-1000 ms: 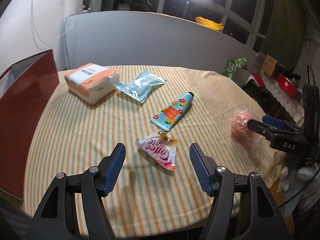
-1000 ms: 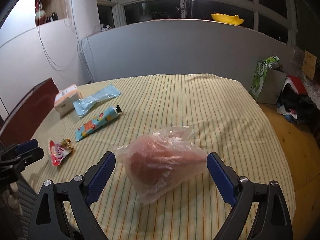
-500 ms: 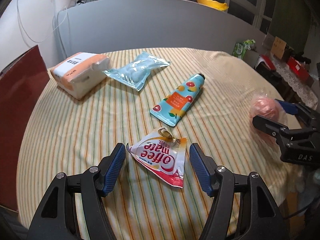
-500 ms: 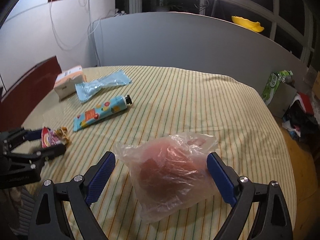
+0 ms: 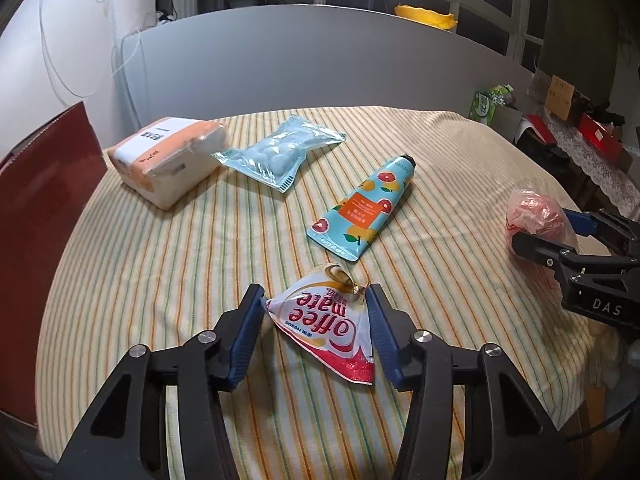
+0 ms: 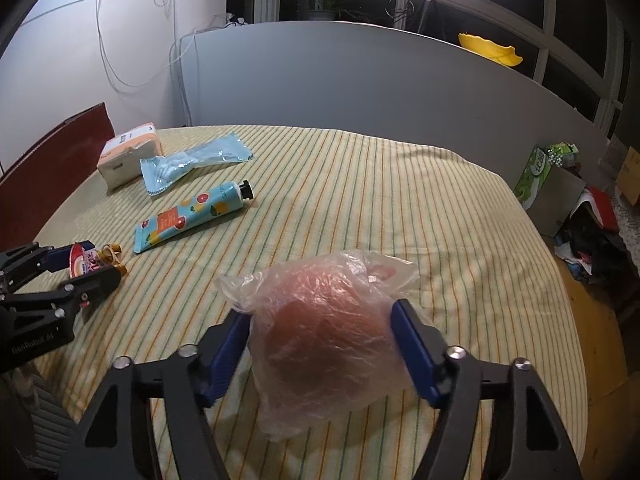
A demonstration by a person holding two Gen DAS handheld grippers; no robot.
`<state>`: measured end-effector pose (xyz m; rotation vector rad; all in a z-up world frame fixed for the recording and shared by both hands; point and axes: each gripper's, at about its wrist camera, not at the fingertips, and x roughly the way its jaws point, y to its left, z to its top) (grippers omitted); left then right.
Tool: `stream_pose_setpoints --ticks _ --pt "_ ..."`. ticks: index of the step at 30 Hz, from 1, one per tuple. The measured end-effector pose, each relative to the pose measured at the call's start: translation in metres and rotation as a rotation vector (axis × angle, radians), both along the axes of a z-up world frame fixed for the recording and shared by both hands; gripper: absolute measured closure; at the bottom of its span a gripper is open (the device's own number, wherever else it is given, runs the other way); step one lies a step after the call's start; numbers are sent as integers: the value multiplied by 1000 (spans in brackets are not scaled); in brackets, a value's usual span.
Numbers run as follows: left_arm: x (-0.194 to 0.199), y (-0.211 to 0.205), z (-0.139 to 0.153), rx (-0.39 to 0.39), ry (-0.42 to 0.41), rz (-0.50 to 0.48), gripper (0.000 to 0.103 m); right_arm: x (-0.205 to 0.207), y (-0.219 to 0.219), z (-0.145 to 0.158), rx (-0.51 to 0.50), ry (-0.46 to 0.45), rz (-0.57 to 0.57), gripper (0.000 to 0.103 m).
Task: Organize soft objects
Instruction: 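Close left gripper on the Coffee-mate sachet while right gripper closes on the plastic bag, then carry the sachet in the left gripper while right gripper carries the bag to the shoebox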
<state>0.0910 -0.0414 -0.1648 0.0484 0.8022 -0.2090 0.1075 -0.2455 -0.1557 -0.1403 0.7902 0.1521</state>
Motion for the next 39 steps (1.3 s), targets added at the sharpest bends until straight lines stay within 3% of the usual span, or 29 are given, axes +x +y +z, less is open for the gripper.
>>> stream_pose_setpoints --ticks 6,18,31,39 --pt "-5 0 0 -11 -15 -3 56 -3 -1 2 20 -12 8 50" --pt "-11 11 8 -66 -19 14 57 -13 -11 12 94 -45 -11 55" --pt "-29 48 47 -134 -96 56 57 -29 -6 45 125 -106 -5 56" --pt "-44 90 86 -141 -177 117 57 -22 24 75 153 -138 79 56"
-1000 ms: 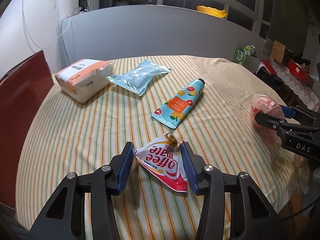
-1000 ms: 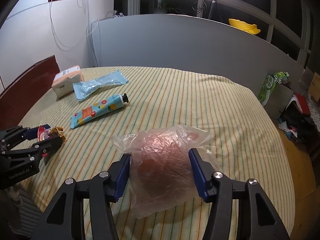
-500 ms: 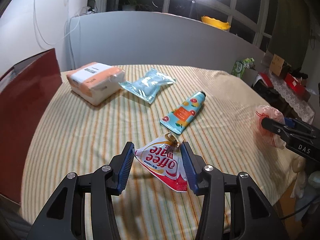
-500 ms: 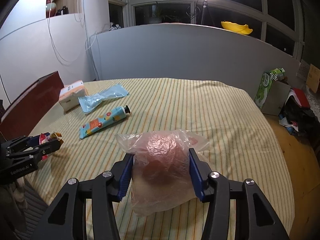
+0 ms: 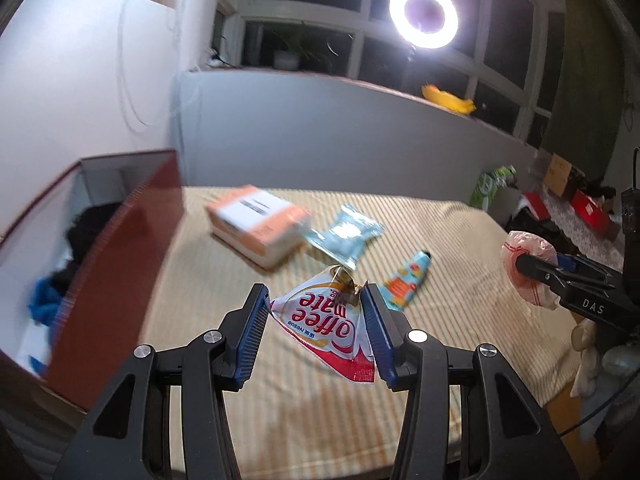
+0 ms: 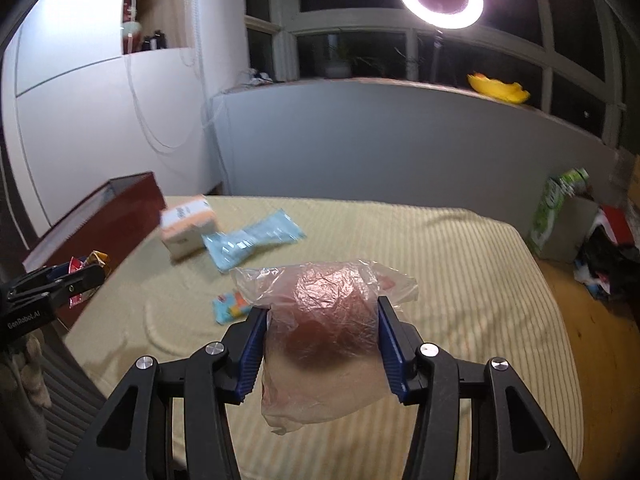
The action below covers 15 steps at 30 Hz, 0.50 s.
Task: Organize soft objects
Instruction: 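Carry the sachet in the left gripper while right gripper carries the bag to the shoebox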
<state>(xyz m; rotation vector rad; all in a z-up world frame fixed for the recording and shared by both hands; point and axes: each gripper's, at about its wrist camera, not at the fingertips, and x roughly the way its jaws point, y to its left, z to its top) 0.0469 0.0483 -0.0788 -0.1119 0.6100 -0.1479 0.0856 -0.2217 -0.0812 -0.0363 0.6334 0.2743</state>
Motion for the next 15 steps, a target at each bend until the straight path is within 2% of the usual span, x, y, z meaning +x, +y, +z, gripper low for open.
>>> stream_pose_setpoints --ticks 7,15 --pt "-14 62 22 -1 -59 138 57 17 48 36 8 -51 130 56" --pt "-29 124 26 51 -80 303 57 38 125 75 -12 -126 286 56"
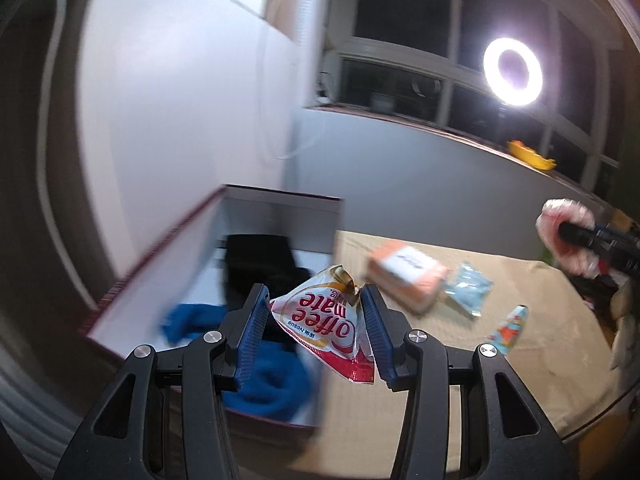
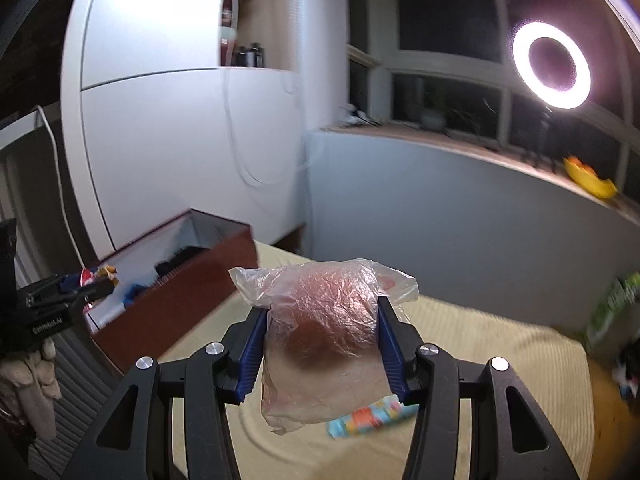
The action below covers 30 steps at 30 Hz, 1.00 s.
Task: Organize soft objects
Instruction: 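Carry the sachet in the left gripper while right gripper carries the bag to the shoebox, then open left gripper over the box while right gripper lowers the bag in and opens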
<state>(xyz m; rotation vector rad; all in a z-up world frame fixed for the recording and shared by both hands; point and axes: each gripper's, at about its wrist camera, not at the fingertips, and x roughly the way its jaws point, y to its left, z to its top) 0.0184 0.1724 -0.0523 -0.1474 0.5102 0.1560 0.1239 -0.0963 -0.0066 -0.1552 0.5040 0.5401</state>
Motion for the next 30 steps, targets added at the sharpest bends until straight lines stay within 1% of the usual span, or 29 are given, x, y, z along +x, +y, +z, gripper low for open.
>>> stream_pose_setpoints --ticks 4,7,9,13,19,22,26,30 --pt "-1 29 -3 23 6 77 57 12 40 11 -3 -18 72 56" --pt "1 43 -5 41 11 121 57 22 73 19 -7 -18 133 56" --pt "3 51 -7 39 13 137 57 25 88 21 -8 -16 160 56" --pt "6 60 -10 53 21 158 57 42 129 22 -4 21 230 56" --pt "12 69 -14 51 34 172 57 60 181 9 -21 77 299 56" --pt "14 71 -16 55 45 173 56 68 209 -2 -52 106 329 56" --pt "19 70 -19 67 63 168 56 76 235 -15 -86 127 343 56" --pt "22 72 -20 58 67 175 55 87 256 -29 -119 152 346 56"
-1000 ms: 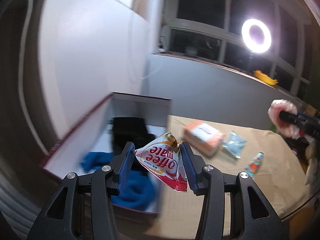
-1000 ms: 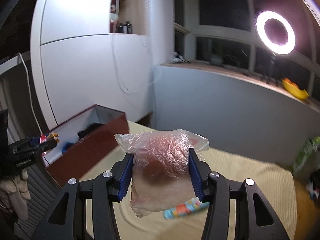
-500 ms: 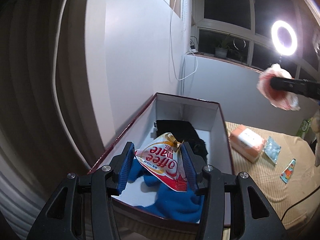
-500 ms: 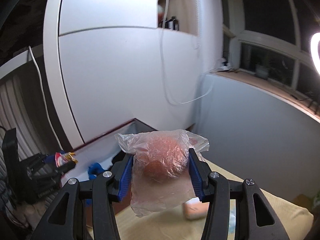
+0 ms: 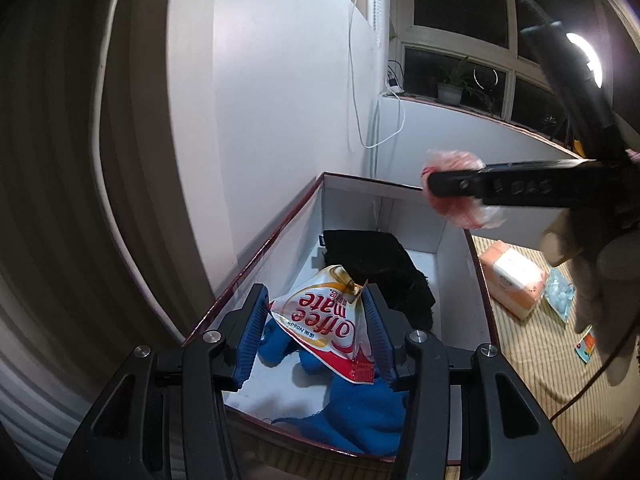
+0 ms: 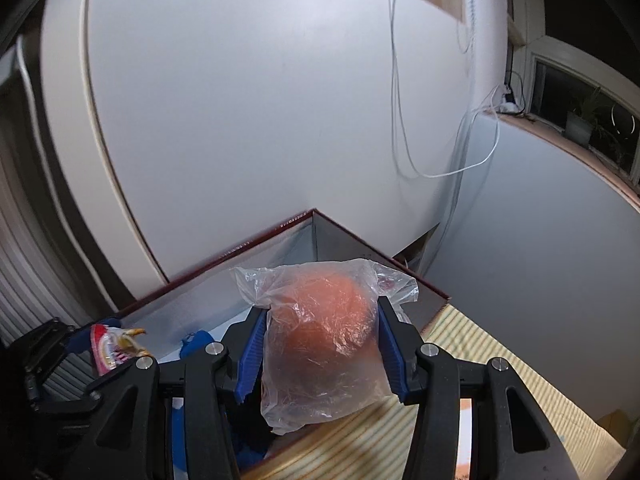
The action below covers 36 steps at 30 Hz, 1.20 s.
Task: Organize soft objects
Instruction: 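Open left gripper over the box while right gripper lowers the bag in and opens, then move both grippers back over the cotton pad bag and hand cream tube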
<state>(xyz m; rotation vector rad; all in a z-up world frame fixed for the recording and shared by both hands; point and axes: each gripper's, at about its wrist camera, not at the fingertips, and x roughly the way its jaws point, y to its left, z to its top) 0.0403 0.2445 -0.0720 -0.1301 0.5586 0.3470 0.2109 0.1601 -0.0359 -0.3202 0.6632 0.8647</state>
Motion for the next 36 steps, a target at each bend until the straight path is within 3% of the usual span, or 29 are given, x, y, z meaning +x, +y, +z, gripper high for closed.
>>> stream_pose_setpoints --ticks 3,5,7,9,12,25,32,36 --pt "1 0 0 1 -2 9 51 6 8 -8 -26 9 -4 55" --pt "2 0 0 0 -2 6 42 9 10 -11 -24 19 -2 54" --pt "2 -2 1 -1 -3 7 33 10 13 -12 -21 17 2 46" --pt "2 -2 0 -1 -2 7 31 8 11 -11 -13 -2 -3 28" --pt "1 -2 0 -15 -5 9 31 4 9 -7 1 -32 3 24" --pt "-7 -12 4 -24 -17 -8 31 -5 -31 13 57 -45 -37 23" --pt "-19 -41 18 -26 -99 -50 31 -11 -94 24 95 -47 -98 23" --pt "-14 -66 20 -63 -114 -138 31 -13 -144 24 90 -52 -162 23"
